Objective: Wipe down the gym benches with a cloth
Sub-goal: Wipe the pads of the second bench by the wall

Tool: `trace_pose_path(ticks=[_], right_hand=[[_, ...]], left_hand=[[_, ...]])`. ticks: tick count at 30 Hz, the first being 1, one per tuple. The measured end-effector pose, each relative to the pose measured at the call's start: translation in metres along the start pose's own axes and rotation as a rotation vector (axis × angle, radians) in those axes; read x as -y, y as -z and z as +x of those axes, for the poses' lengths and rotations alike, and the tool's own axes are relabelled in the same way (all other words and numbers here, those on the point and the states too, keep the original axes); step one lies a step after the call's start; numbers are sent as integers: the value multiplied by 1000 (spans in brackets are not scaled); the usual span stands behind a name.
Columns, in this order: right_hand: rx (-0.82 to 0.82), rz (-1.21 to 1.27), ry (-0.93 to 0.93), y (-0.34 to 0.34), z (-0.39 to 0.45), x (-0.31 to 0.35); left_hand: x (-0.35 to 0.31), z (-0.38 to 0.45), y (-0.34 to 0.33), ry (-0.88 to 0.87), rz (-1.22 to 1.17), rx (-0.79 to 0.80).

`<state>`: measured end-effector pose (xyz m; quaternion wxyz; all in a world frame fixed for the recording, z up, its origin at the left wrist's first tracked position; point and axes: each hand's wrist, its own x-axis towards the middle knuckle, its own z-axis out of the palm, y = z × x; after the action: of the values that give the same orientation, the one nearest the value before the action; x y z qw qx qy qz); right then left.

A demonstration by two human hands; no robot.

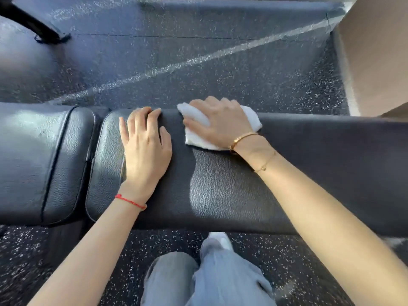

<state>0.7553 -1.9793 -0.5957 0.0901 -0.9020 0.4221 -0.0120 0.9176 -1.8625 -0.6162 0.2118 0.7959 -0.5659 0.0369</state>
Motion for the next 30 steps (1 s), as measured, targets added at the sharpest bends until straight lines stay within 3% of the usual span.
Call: trace_pose_path(ticks=[6, 13, 16, 21, 26, 30], right_hand=[[218, 33, -209, 31, -34, -100], [420, 203, -10, 21, 10, -58], [451, 219, 52, 27, -3, -75], [489, 245, -82, 30, -23, -123], [556, 279, -30, 18, 11, -75], [491, 244, 16, 19, 13, -54]], left_hand=[[-19, 26, -4, 5, 6, 82], [-35, 35, -10, 42, 31, 163], [-37, 36, -7, 55, 43, 195], [-41, 38, -7, 68, 113, 240], [-42, 36, -10, 65, 130, 221], [-41, 37, -10, 66, 127, 240]])
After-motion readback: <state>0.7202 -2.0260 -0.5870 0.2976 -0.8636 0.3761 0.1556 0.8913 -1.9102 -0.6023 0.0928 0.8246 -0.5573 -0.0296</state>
